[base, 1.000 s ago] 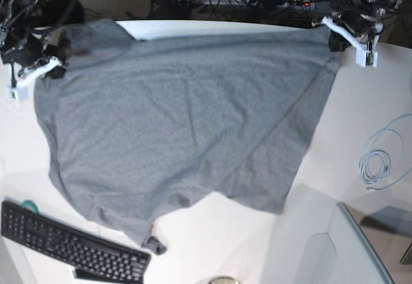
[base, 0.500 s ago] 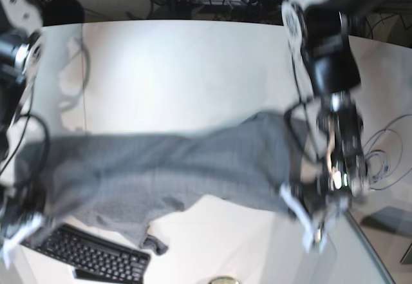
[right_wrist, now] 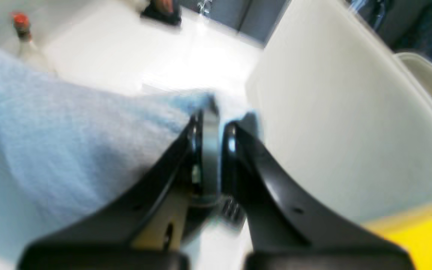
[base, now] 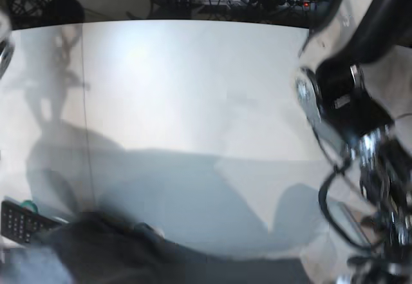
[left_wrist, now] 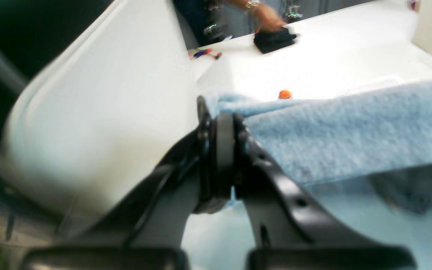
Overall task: Layout the t-shirt on the table in an organized manner, then fold the t-shirt properly
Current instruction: 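Lift the t-shirt with both grippers and lay it flat again, then move the left gripper along the t-shirt side and grasp the hem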
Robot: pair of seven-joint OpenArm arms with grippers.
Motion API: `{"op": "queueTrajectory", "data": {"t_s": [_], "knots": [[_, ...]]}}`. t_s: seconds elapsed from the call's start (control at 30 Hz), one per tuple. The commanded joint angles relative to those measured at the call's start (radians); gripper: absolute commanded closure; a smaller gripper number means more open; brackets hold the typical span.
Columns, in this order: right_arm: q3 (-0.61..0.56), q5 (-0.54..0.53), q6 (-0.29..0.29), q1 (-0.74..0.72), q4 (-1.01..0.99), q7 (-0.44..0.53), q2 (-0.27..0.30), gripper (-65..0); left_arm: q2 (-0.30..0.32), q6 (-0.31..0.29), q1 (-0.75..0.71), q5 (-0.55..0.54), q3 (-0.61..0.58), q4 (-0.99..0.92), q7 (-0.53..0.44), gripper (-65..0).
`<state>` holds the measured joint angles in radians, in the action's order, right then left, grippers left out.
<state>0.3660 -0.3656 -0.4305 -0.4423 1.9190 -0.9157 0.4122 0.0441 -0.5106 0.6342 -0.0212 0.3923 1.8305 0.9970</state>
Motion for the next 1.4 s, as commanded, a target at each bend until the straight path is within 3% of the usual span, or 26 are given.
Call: {"op": "queueTrajectory", "data": {"t_s": [0.0, 0.13, 0.27, 0.37, 0.6, 0.93, 1.07, 1.17, 1.37], "knots": [[0.037, 0.010, 0.006, 0.047, 0.038, 0.007, -0.003, 0.0, 0.006, 0.002, -0.050, -0.033, 0.012, 0.068, -0.003, 0.0], [0.153, 0.012, 0.006, 0.348, 0.053, 0.008, -0.117, 0.0, 0.007, 0.004, -0.420, -0.098, 0.135, 0.125, -0.023, 0.0], [0.175, 0.012, 0.000, 0.564, -0.062, 0.062, -0.253, 0.0, 0.006, 0.004, -0.721, -0.162, 0.207, 0.041, -0.195, 0.0], [0.135, 0.015, 0.000, 0.636, -0.229, 0.160, -0.299, 0.0, 0.006, 0.005, -0.836, -0.168, 0.185, -0.056, -0.297, 0.0], [0.127, 0.015, 0.000, 0.655, -0.470, 0.217, -0.309, 0.0, 0.006, 0.005, -0.871, -0.168, 0.184, -0.234, -0.353, 0.0], [0.127, 0.015, 0.005, 0.707, -0.382, 0.205, -0.309, 0.0, 0.007, 0.005, -0.903, -0.167, 0.184, -0.232, -0.353, 0.0], [0.132, 0.015, 0.005, 0.719, -0.375, 0.148, -0.313, -0.2, 0.007, 0.005, -0.939, -0.167, 0.182, -0.232, -0.352, 0.0], [0.195, 0.015, 0.005, 0.732, -0.375, 0.146, -0.345, -0.2, 0.010, 0.005, -0.968, -0.167, 0.188, -0.232, -0.352, 0.0], [0.241, 0.017, 0.005, 0.764, -0.310, 0.089, -0.350, -0.2, 0.032, 0.005, -1.019, -0.167, 0.188, -0.232, -0.352, 0.0]]}}
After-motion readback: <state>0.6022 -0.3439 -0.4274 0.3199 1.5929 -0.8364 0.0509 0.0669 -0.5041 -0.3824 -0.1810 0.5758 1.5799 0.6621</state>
